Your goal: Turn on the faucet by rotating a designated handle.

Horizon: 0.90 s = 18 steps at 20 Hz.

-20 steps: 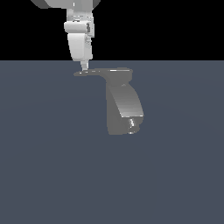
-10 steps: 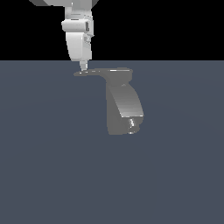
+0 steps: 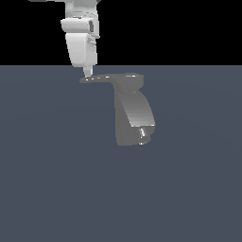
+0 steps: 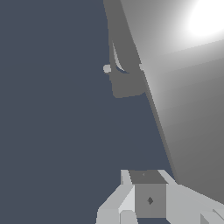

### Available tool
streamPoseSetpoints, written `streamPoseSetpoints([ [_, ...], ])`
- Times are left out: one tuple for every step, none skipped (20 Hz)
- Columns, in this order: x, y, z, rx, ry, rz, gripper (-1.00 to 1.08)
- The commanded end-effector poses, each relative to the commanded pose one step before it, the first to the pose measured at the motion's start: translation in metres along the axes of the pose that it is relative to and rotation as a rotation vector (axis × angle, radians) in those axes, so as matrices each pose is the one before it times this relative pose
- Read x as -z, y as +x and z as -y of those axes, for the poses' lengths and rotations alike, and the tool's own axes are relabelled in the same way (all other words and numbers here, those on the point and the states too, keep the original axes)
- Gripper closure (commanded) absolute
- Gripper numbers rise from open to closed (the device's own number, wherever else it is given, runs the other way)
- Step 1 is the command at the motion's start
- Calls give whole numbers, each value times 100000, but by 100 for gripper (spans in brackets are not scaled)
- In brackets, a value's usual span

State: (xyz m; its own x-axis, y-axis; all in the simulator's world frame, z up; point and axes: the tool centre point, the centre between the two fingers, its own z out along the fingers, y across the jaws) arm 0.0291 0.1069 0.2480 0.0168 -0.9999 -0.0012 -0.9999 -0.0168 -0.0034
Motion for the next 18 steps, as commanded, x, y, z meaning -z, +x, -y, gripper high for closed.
streamPoseSetpoints([
  [-1,67,-910,-125,-356,-175,108],
  [0,-15,-296,0,0,0,108],
  [0,-15,-297,0,0,0,108],
  [0,-16,-298,0,0,0,108],
  [0,-16,-299,0,0,0,108],
  [0,-16,-300,0,0,0,108],
  [0,-16,-301,0,0,0,108],
  [0,-16,-302,0,0,0,108],
  [0,-16,-303,0,0,0,108],
  [0,-16,-304,0,0,0,108],
  [0,-16,-305,0,0,0,108],
  [0,-16,-306,0,0,0,108],
  [1,-16,-307,0,0,0,108],
  [1,-17,-308,0,0,0,108],
  [1,-17,-309,0,0,0,108],
  [1,-17,-309,0,0,0,108],
  [1,-17,-310,0,0,0,108],
  [16,4,-313,-20,19,40,108],
])
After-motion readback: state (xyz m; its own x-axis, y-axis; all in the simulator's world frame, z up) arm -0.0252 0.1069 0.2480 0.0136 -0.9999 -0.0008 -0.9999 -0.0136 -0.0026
